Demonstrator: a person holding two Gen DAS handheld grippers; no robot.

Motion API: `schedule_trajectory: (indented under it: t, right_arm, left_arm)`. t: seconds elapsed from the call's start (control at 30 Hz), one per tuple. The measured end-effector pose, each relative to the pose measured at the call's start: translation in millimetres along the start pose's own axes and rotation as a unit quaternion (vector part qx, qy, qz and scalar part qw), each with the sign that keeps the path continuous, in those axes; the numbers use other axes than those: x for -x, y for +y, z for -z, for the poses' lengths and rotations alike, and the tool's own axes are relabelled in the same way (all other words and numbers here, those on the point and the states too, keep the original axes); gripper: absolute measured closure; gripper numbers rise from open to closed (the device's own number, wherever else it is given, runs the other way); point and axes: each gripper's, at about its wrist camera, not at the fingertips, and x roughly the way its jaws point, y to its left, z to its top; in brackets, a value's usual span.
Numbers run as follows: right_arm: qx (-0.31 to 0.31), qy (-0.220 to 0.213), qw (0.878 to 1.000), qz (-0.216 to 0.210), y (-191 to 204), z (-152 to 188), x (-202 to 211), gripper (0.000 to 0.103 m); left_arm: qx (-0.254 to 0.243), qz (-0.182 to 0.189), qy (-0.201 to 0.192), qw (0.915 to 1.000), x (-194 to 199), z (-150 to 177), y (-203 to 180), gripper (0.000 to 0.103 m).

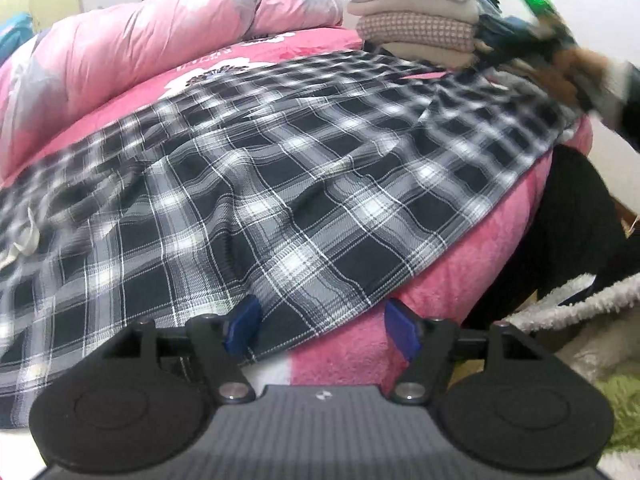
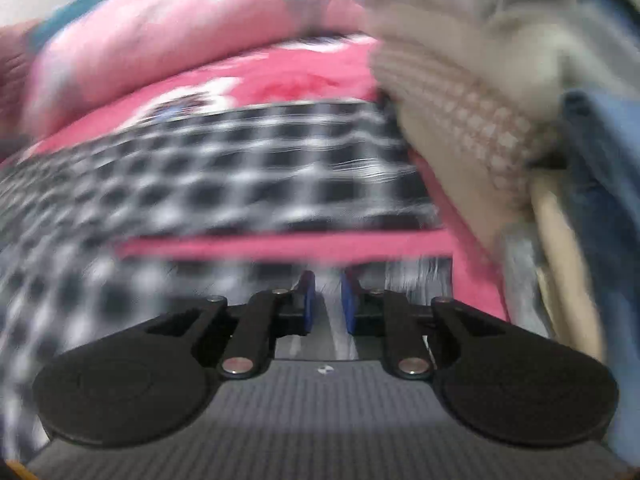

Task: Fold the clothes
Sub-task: 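Open the right gripper and lift it off the pants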

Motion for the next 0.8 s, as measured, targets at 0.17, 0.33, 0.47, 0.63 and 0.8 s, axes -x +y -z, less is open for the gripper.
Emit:
schedule_trajectory:
  t: [0.17, 0.33, 0.47, 0.63, 0.8]
  right_arm:
    - [0.008, -0.004, 0.993, 0.118, -18, 33, 9, 0.089]
    - [0.031, -0.1, 0.99, 0.092, 3, 46, 70, 0.086]
    - [0.053, -0.045, 0.993, 0.098, -3, 88, 60, 0.086]
    - [-0.109, -0.094, 0.975, 0.172, -47, 124, 103, 0.084]
    - [-0.236, -0.129, 0.962, 0.047, -45, 152, 124, 0.076]
  left_arm:
    - [0.001, 0.008, 0.0, 1.0, -1, -1, 4, 0.033]
    - [0.01, 0.009, -0.006, 0.9999, -1, 1, 6, 0.033]
    - [0.014, 0.005, -0.015, 0.9998, -1, 2, 5, 0.033]
    - [0.027, 0.003, -0.023, 0.9994, 1, 2, 5, 0.032]
    - [0.06, -0.003, -0.032, 0.9977, 7, 5, 3, 0.032]
